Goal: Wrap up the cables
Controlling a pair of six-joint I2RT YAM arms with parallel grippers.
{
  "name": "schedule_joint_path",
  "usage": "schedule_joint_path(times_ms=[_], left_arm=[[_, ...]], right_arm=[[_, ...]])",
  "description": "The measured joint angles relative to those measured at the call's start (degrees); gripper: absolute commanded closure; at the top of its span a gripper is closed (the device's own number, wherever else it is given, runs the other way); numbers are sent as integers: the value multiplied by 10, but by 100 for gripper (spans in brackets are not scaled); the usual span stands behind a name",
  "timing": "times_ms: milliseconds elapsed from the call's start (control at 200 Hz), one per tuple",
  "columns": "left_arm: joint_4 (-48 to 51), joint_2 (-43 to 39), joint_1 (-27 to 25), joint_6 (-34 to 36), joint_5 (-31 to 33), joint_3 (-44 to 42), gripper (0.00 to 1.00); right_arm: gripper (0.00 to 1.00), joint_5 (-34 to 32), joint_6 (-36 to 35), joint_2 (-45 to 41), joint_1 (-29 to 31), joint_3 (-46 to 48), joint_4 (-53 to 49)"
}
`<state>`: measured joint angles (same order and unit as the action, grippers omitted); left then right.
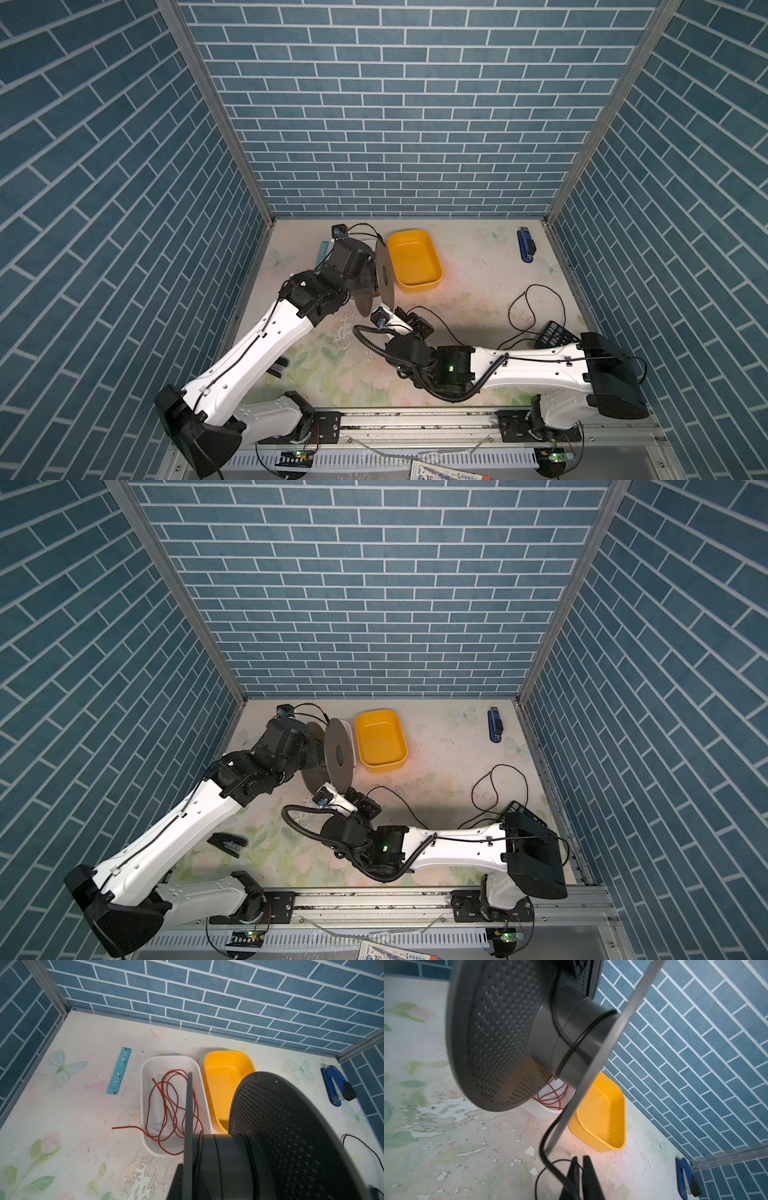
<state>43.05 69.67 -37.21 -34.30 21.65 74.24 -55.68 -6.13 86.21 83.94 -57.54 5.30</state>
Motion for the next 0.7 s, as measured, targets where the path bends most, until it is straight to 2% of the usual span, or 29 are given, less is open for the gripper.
schedule_joint_path(times_ms=[290,700], left_arm=[[59,27,-16,24,6,1,100],[78,22,-35,40,2,1,100]], right_arm=[[86,30,-92,-28,1,16,125],[83,63,-113,-14,-17,15,148]])
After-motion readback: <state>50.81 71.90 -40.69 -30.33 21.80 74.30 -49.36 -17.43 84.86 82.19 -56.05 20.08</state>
